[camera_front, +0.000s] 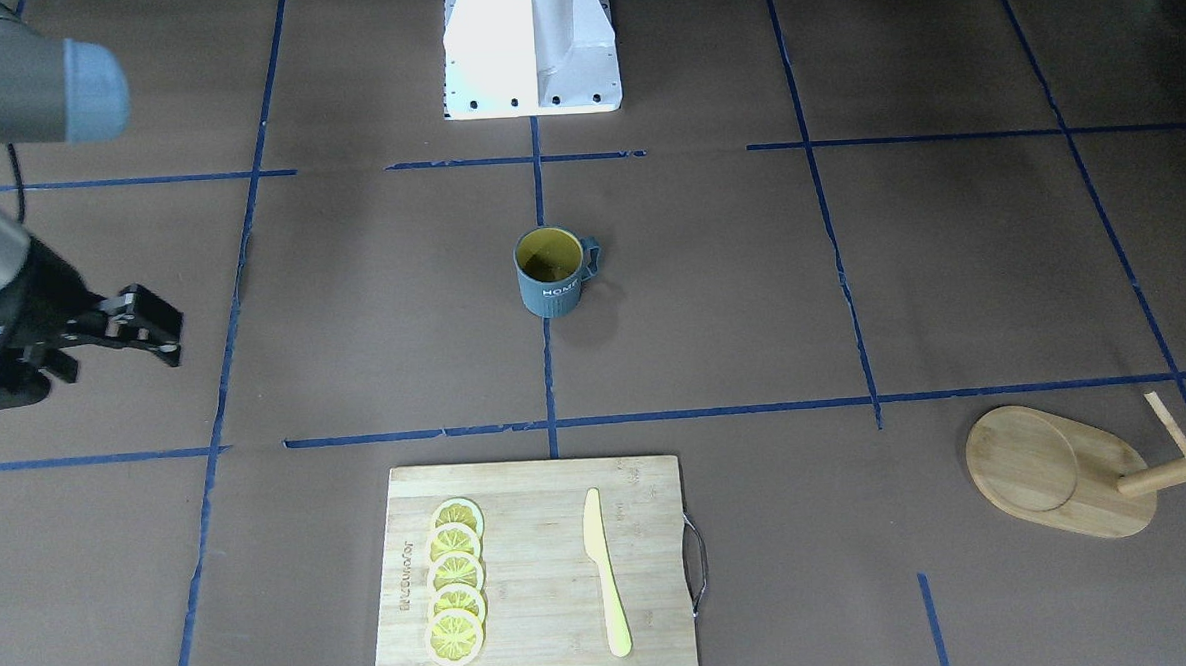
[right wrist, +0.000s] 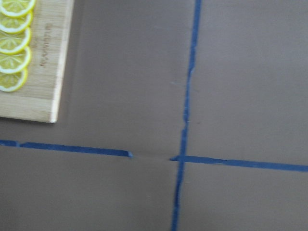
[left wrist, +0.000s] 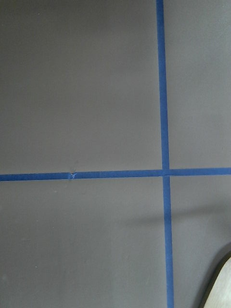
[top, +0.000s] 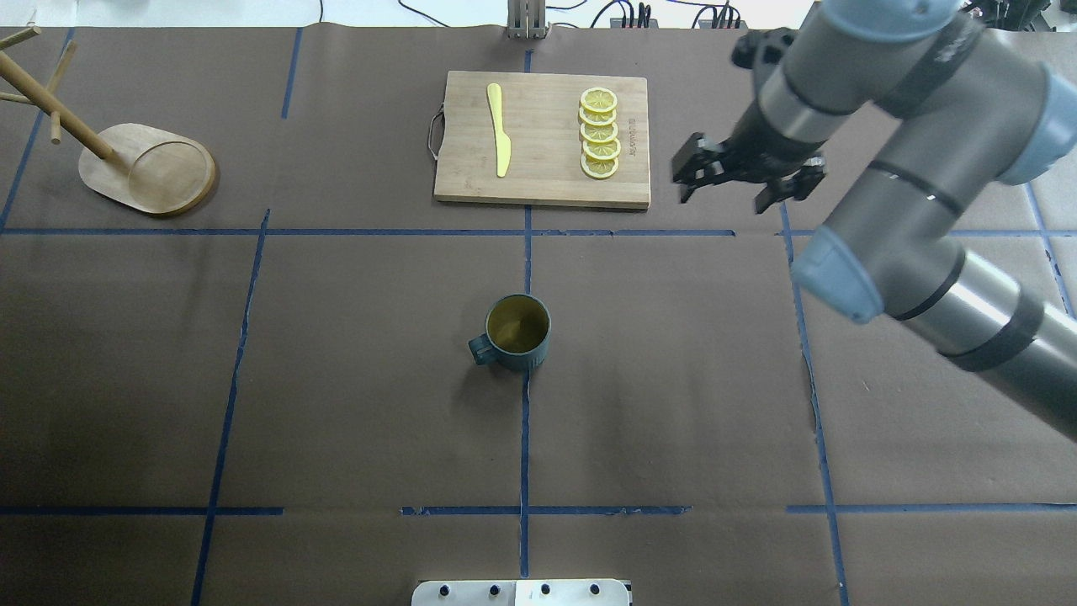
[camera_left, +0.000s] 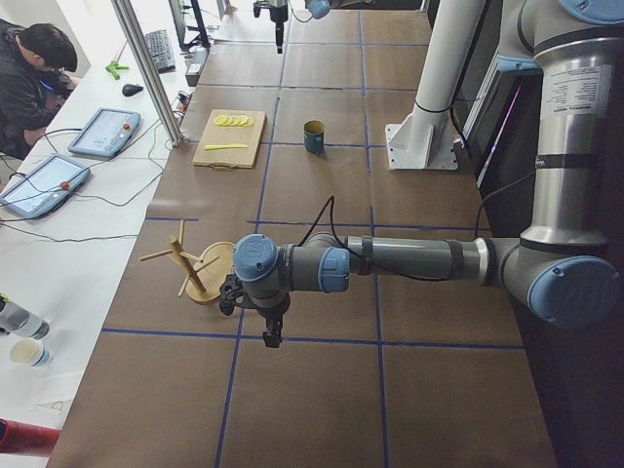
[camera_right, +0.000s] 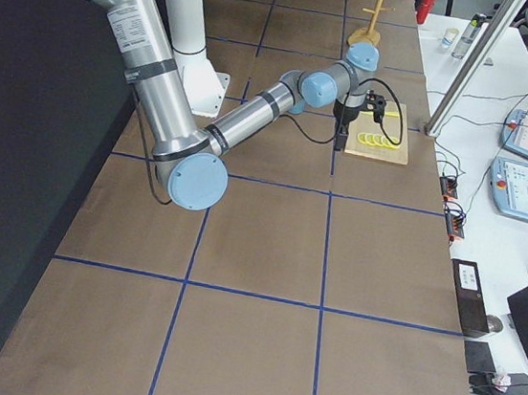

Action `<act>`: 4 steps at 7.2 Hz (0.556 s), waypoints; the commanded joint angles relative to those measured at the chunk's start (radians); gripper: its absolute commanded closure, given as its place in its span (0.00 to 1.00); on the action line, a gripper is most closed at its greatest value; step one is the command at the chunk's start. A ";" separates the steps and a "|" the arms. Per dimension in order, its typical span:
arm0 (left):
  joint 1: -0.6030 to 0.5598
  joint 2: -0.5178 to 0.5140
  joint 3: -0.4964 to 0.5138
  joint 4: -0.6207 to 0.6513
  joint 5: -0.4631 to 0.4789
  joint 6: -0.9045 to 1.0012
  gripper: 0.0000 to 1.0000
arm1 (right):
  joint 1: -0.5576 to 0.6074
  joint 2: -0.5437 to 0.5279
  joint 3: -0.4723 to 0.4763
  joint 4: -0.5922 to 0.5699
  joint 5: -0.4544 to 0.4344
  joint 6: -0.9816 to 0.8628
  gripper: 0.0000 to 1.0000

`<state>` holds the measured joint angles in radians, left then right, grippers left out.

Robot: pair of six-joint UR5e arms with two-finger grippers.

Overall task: Hang cup on storage rack
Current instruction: 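Open the right gripper and withdraw the right arm away from the mug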

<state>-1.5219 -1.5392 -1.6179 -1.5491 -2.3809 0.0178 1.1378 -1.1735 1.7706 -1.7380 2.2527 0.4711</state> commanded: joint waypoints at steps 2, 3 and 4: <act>0.002 -0.044 0.000 -0.005 0.005 -0.004 0.00 | 0.255 -0.214 -0.063 -0.064 0.054 -0.631 0.00; 0.002 -0.059 0.000 -0.038 0.006 -0.007 0.00 | 0.326 -0.288 -0.086 -0.057 0.054 -0.752 0.00; 0.002 -0.058 -0.016 -0.061 0.006 -0.007 0.00 | 0.382 -0.367 -0.091 -0.052 0.051 -0.793 0.00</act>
<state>-1.5202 -1.5893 -1.6219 -1.5813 -2.3753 0.0113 1.4418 -1.4418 1.6950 -1.7957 2.3053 -0.2190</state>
